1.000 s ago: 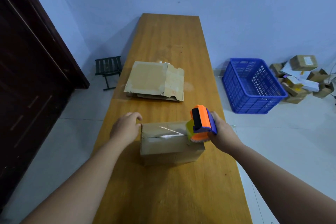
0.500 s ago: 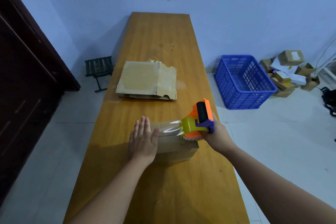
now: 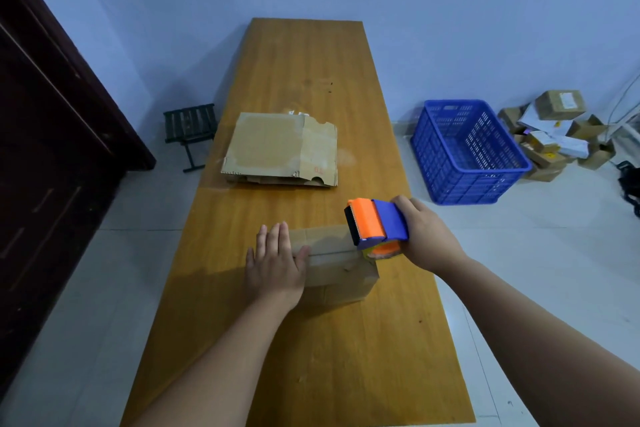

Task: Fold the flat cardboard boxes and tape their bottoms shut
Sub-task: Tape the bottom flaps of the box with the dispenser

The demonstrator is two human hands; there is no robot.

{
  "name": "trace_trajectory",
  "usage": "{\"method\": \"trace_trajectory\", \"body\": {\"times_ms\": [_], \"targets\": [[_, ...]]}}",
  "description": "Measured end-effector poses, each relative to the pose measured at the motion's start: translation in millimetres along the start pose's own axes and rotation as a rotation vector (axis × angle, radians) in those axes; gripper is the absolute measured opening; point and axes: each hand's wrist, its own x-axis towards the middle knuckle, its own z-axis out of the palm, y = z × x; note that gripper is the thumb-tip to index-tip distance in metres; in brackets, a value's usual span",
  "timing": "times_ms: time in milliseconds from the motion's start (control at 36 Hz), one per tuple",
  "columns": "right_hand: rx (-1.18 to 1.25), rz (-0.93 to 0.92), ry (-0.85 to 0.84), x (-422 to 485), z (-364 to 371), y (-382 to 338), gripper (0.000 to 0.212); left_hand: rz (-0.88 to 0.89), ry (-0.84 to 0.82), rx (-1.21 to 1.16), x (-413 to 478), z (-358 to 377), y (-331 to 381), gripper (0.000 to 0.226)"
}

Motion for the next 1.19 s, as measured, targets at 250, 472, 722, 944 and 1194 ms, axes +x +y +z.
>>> {"method": "trace_trajectory", "body": {"times_ms": [250, 472, 722, 944, 1194], "targets": [[-0.042, 0.035, 0.008, 0, 3, 4, 0.034, 0.005, 0.000, 0.004, -1, -2, 1, 0.068], [-0.092, 0.051, -0.028, -2, 3, 21, 0.035, 0.004, 0.000, 0.046, 1, 1, 1, 0.069], [-0.073, 0.060, -0.029, 0, 8, 28, 0.036, 0.005, -0.013, 0.077, 0, 1, 1, 0.070], [0.021, 0.116, 0.009, -5, 21, 43, 0.031, 0.009, 0.010, 0.089, 3, -2, 6, 0.069], [0.174, 0.160, 0.076, -14, 33, 51, 0.028, 0.025, 0.018, 0.081, -1, -3, 5, 0.067]]}}
